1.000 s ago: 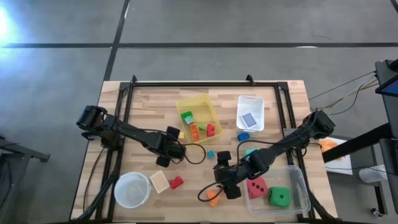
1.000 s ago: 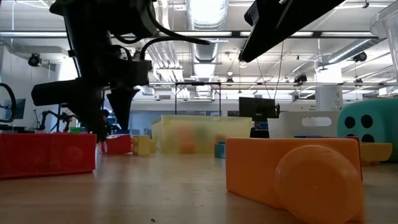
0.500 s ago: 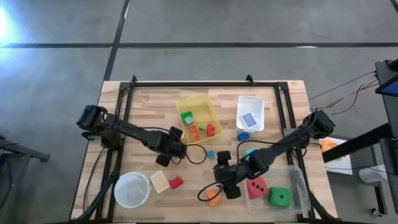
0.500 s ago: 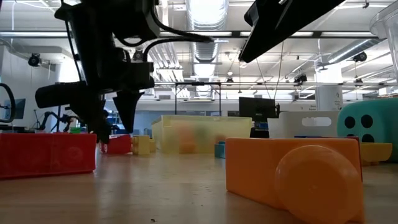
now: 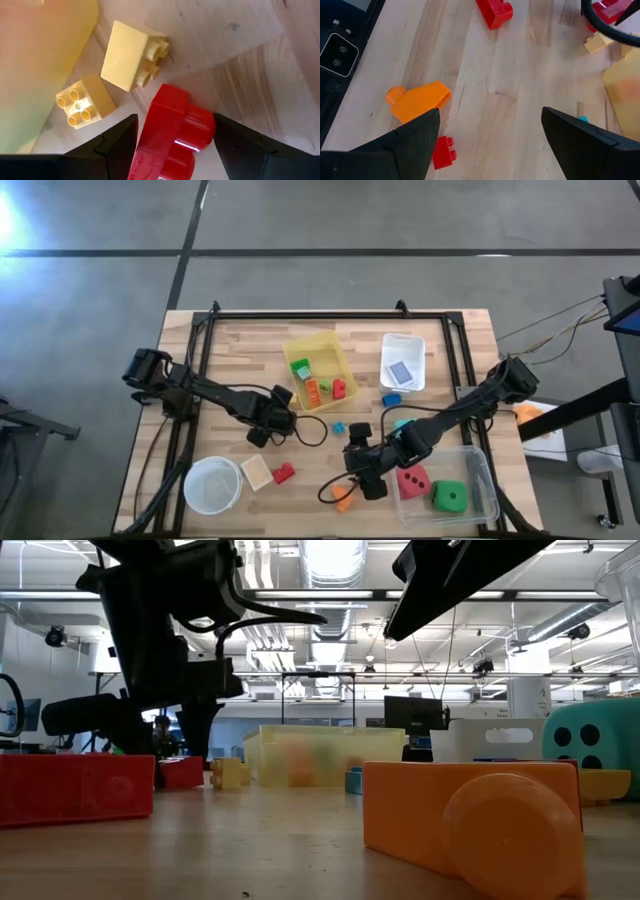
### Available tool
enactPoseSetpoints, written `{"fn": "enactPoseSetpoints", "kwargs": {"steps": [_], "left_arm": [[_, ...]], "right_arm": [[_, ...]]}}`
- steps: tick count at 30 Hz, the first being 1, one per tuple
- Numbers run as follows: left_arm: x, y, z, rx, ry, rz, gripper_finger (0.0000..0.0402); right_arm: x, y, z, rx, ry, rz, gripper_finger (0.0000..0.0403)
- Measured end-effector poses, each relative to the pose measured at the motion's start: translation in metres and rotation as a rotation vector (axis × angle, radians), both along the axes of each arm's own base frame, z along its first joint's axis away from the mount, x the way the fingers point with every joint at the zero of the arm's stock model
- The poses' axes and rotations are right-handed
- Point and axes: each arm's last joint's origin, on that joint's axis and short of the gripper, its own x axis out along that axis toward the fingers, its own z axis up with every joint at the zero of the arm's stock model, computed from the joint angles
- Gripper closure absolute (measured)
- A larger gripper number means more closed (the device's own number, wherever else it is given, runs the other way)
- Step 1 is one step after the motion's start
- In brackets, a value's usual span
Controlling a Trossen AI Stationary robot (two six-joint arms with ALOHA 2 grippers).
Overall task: Pick & Place Toys
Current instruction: Put the red game piece into the yellow bin
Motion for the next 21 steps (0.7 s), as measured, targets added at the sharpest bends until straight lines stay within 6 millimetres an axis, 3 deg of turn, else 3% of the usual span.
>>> {"fn": "enactPoseSetpoints", "kwargs": {"steps": [9,16,21], "left_arm": [[-0.0025,-0.0004,-0.0030,-0.004,0.010,-0.035,0.0152],[-0.0027,-0.0011,-0.0037,-0.002,0.023,-0.085,0.0233],[-0.0027,-0.0011,-0.0039,-0.002,0.023,-0.084,0.0239]], "right_arm": [[0.0000,0.0000,0.0000,0.000,0.000,0.000,0.0060],[0.0000,0.0000,0.0000,0.000,0.000,0.000,0.0060],[0.0000,0.0000,-0.0001,-0.001,0.000,0.000,0.0060]]}}
